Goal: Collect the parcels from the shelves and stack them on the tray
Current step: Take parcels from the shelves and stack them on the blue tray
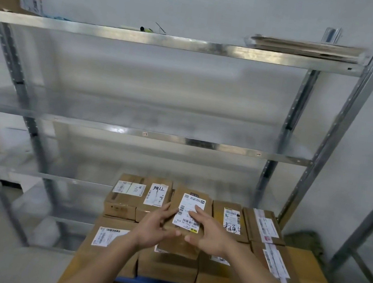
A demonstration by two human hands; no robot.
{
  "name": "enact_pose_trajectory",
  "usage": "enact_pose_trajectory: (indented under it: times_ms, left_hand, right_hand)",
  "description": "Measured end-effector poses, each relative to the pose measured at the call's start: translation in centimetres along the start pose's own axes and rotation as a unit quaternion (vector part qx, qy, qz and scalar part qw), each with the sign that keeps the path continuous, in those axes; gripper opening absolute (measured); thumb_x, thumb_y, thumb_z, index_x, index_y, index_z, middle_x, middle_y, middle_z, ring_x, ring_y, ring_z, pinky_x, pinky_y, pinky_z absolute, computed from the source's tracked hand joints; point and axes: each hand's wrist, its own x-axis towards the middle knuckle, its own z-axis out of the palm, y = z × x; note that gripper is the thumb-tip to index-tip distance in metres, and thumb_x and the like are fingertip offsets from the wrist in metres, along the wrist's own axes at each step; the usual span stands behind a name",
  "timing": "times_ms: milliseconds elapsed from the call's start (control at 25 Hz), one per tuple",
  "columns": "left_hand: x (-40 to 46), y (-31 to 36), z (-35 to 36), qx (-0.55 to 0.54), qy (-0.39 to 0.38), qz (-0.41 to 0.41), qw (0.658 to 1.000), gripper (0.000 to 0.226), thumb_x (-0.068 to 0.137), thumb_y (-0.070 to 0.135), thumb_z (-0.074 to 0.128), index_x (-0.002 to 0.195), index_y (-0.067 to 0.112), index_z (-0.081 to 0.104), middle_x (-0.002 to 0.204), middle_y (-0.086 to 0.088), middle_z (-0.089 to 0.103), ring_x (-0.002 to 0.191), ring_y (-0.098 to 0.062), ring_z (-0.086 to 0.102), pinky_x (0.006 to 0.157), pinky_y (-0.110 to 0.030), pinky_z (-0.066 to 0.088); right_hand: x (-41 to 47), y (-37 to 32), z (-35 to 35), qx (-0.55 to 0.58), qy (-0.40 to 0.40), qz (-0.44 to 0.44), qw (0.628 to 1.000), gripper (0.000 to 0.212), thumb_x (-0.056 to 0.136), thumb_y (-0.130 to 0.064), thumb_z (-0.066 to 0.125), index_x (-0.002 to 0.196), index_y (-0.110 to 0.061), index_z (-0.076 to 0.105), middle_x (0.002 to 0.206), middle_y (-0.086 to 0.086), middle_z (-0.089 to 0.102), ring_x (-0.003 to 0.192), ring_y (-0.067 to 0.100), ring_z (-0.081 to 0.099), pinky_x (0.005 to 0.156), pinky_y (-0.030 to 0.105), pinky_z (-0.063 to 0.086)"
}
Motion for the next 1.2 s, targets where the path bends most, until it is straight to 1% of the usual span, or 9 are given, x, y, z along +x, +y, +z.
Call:
enact_pose_trajectory:
  times_ms: [120,240,560,720,840,960,1040,1120,1200]
  left_hand:
    - [1.9,-1.7,0.5,-0.007,-0.007,-0.018,1.000,0.076,0.084,0.039,0.073,0.150,0.031,0.035,0.161,0.009,0.017,0.140,-0.011,0.033,0.100,-0.014,0.039]
    - [4.6,-3.7,1.0,0.004,-0.014,-0.046,0.999,0.078,0.084,0.042,0.073,0.150,0.034,0.033,0.163,0.005,0.015,0.143,-0.017,0.032,0.107,-0.026,0.039]
    - [10.3,-7.5,2.6,0.016,-0.033,-0.100,0.994,0.079,0.082,0.050,0.072,0.149,0.035,0.034,0.162,0.007,0.017,0.143,-0.020,0.031,0.112,-0.035,0.039]
    - [11.8,-8.4,3.0,0.041,-0.028,-0.102,0.994,0.080,0.081,0.053,0.070,0.150,0.037,0.031,0.161,0.009,0.017,0.143,-0.019,0.031,0.114,-0.041,0.038]
    - [12.5,-8.8,3.0,0.084,-0.029,-0.098,0.991,0.079,0.083,0.050,0.069,0.150,0.034,0.032,0.159,0.007,0.022,0.139,-0.018,0.037,0.111,-0.037,0.040]
    - [13.5,-9.5,2.8,0.135,-0.039,-0.087,0.986,0.078,0.084,0.049,0.068,0.150,0.033,0.031,0.161,0.002,0.021,0.140,-0.019,0.036,0.111,-0.039,0.040]
    - [14.0,-9.8,2.6,0.150,-0.046,-0.090,0.983,0.077,0.085,0.045,0.068,0.151,0.030,0.031,0.162,0.001,0.018,0.142,-0.020,0.035,0.112,-0.040,0.039]
    - [14.4,-10.2,2.5,0.151,-0.043,-0.097,0.983,0.077,0.087,0.042,0.067,0.152,0.029,0.030,0.163,0.001,0.015,0.144,-0.020,0.032,0.114,-0.042,0.036]
    - [14.6,-10.5,2.5,0.156,-0.035,-0.091,0.983,0.075,0.089,0.038,0.065,0.153,0.028,0.028,0.163,0.002,0.014,0.148,-0.020,0.022,0.119,-0.040,0.027]
  right_hand:
    - [2.7,1.3,0.9,0.002,-0.013,0.009,1.000,0.079,0.089,-0.038,0.071,0.155,-0.037,0.027,0.164,-0.022,0.009,0.151,0.016,0.017,0.121,0.047,0.027]
    - [5.7,3.2,1.7,0.030,-0.027,0.024,0.999,0.080,0.089,-0.035,0.072,0.156,-0.035,0.028,0.164,-0.020,0.010,0.152,0.015,0.013,0.121,0.045,0.023]
    - [12.5,8.1,2.8,0.085,-0.082,0.040,0.992,0.082,0.088,-0.035,0.074,0.155,-0.036,0.028,0.164,-0.021,0.008,0.152,0.016,0.011,0.123,0.047,0.017]
    - [14.3,9.7,3.2,0.090,-0.077,0.032,0.992,0.082,0.087,-0.032,0.075,0.155,-0.035,0.029,0.164,-0.021,0.009,0.152,0.014,0.011,0.121,0.040,0.015]
    - [15.1,10.0,3.4,0.070,-0.065,0.014,0.995,0.083,0.086,-0.031,0.076,0.155,-0.034,0.030,0.164,-0.020,0.009,0.152,0.012,0.012,0.120,0.034,0.016]
    - [15.9,10.2,3.9,0.055,-0.053,0.010,0.997,0.085,0.086,-0.033,0.077,0.155,-0.035,0.028,0.163,-0.024,0.006,0.152,0.011,0.010,0.123,0.037,0.016]
    - [16.3,10.2,4.2,0.049,-0.048,0.008,0.998,0.084,0.088,-0.033,0.075,0.156,-0.034,0.026,0.164,-0.023,0.004,0.152,0.010,0.009,0.121,0.033,0.014]
    - [16.7,10.2,4.2,0.042,-0.045,0.004,0.998,0.083,0.090,-0.032,0.073,0.157,-0.032,0.025,0.165,-0.021,0.002,0.152,0.009,0.006,0.119,0.030,0.012]
    - [17.1,10.1,4.2,0.043,-0.041,0.003,0.998,0.082,0.091,-0.030,0.073,0.158,-0.031,0.025,0.165,-0.020,0.002,0.152,0.009,0.008,0.118,0.027,0.013]
